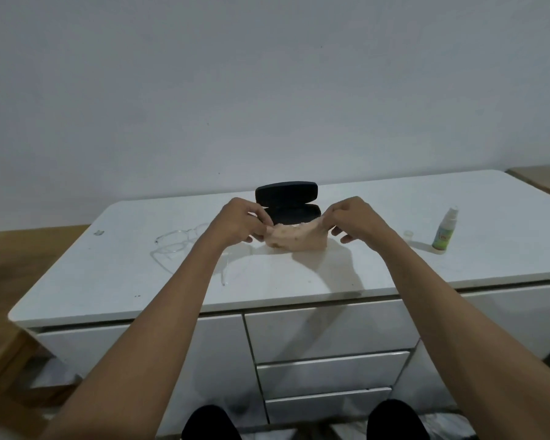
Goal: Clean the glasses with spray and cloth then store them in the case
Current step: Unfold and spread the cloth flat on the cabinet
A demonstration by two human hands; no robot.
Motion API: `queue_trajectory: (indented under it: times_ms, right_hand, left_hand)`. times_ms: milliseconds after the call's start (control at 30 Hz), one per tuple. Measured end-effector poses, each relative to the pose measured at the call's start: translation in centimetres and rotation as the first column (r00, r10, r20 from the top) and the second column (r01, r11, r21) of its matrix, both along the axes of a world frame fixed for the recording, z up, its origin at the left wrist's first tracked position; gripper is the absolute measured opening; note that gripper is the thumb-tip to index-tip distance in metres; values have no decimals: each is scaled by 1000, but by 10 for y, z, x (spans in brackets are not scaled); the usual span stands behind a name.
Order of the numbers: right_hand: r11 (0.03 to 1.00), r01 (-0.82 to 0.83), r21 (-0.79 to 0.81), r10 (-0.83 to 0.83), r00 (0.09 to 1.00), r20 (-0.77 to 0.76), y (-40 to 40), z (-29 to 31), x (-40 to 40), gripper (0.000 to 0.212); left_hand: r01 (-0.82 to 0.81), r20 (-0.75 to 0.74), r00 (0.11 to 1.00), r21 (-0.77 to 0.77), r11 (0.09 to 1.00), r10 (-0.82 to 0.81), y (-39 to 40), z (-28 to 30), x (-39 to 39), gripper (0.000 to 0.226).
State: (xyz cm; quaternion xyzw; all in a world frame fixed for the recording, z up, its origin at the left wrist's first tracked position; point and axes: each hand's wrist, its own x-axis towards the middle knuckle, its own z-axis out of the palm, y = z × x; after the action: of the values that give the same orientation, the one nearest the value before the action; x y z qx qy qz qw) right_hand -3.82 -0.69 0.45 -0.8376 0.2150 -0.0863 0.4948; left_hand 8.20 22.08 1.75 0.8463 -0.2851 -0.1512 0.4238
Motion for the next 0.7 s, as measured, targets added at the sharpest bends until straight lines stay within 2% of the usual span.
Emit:
queue_trajectory:
  times_ms: [200,367,500,567,633,700]
  right_hand:
    - [991,-112,-74,100,983,-155,1,-5,-26,10]
    - [964,-226,-141,176,937,-303,6,-6,-37,13]
    - [937,-309,-162,211,872,-441,12,-4,-42,16]
    - [932,-334,-140,227,839,-495,15,0,-44,20]
    - [943,-301,-140,209,866,-455,14,1,-42,21]
    - [953,-225,-202,150,932,-329,10,-3,-36,18]
  left_hand:
    - [206,-19,978,214,955,-207,11,-10,-23,10]
    - [210,11,973,356,911,-228,10,-18,-38,14]
    - [241,-13,966,398,885,-257,11,-18,-45,6]
    - [248,-14,964,395,885,-264,11,-16,-45,10]
    - [199,32,974,340,919,-223,10,-14,-42,18]
    - [81,153,980,264,961,-125,3,-16,-37,16]
